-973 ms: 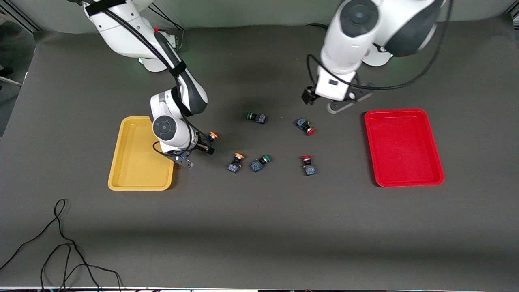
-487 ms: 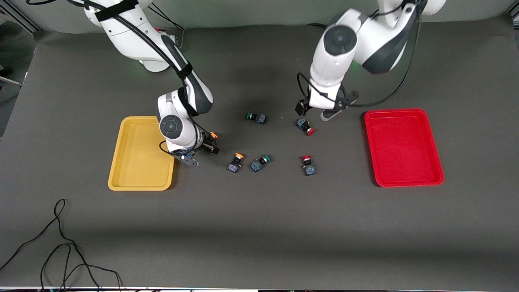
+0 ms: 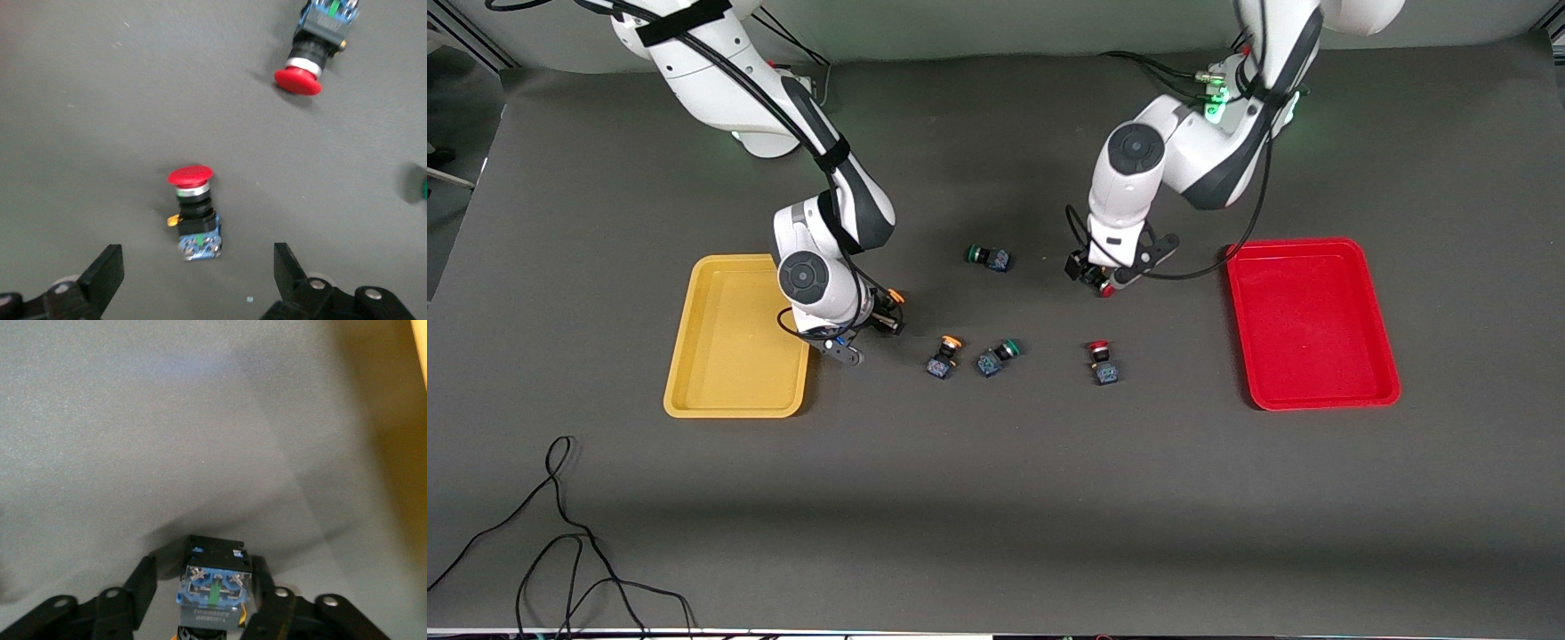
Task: Place red and yellow buttons in trays
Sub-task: 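Place the orange button in the yellow tray while the left gripper lifts the red button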
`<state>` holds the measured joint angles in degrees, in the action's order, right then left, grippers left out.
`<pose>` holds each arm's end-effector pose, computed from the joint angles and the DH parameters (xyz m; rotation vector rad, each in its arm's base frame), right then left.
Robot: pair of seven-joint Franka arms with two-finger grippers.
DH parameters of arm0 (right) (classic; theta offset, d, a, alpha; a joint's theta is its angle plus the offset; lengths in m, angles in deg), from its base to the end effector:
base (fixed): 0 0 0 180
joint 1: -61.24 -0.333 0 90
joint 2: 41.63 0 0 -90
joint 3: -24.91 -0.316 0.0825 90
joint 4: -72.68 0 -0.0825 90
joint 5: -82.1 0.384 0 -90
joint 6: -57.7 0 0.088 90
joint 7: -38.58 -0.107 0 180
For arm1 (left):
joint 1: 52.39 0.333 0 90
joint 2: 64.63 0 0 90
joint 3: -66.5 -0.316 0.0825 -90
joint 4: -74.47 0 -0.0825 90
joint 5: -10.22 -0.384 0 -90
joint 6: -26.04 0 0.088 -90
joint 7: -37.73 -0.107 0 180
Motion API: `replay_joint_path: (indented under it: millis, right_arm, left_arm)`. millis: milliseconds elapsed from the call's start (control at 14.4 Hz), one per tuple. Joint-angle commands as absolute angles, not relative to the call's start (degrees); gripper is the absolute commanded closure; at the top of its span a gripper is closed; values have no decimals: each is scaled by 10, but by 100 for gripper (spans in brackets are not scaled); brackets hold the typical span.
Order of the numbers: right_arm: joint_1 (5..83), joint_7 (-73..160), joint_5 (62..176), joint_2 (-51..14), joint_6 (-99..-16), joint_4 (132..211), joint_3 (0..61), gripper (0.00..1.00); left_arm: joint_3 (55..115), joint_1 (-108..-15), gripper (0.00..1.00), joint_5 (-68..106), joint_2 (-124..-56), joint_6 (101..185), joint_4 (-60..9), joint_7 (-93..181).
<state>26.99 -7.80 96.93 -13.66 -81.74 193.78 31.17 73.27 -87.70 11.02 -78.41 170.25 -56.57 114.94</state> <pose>0.4936 0.2616 0.1678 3.0051 -0.8044 -0.2921 0.3938 -0.3563 0.2469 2.9777 0.9666 -0.0561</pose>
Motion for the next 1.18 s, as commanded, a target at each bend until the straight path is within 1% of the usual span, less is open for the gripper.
replay_joint_path:
  millis: [0, 209, 278, 417, 556, 626, 695, 765, 834, 904, 973, 1112]
  right_arm:
    - [261, -77, 983, -157, -805, 1947, 319, 78]
    - [265, -65, 983, -184, -761, 1947, 325, 90]
    - [265, -63, 983, -197, -742, 1947, 335, 93]
    - [264, -25, 983, -226, -695, 1947, 364, 94]
    - [264, 42, 981, -258, -649, 1955, 418, 94]
    - [264, 88, 981, -268, -627, 1957, 453, 94]
    - [264, 132, 981, -270, -609, 1958, 485, 94]
    - [263, 163, 981, -270, -604, 1963, 507, 94]
    - [263, 188, 981, -271, -611, 1982, 522, 94]
    - [263, 217, 981, -270, -630, 1999, 532, 94]
    - [262, 228, 981, -270, -665, 2026, 535, 94]
    - [260, 260, 980, -261, -749, 2073, 535, 93]
  left_arm:
    - [727, -889, 0, 83, -817, 1721, -560, 1169]
    - [727, -895, 0, 71, -840, 1732, -558, 1169]
    - [727, -900, 0, 71, -847, 1738, -558, 1169]
    - [727, -901, 2, 71, -853, 1745, -557, 1169]
    - [727, -903, 14, 71, -861, 1754, -556, 1170]
    - [727, -903, 22, 71, -866, 1756, -556, 1170]
    - [727, -903, 32, 71, -868, 1756, -556, 1170]
    - [727, -903, 47, 71, -868, 1756, -554, 1170]
    - [727, -903, 59, 71, -868, 1756, -554, 1170]
    - [727, -902, 67, 71, -868, 1756, -553, 1169]
    - [726, -901, 71, 71, -867, 1755, -553, 1169]
    - [722, -897, 71, 70, -854, 1735, -532, 1163]
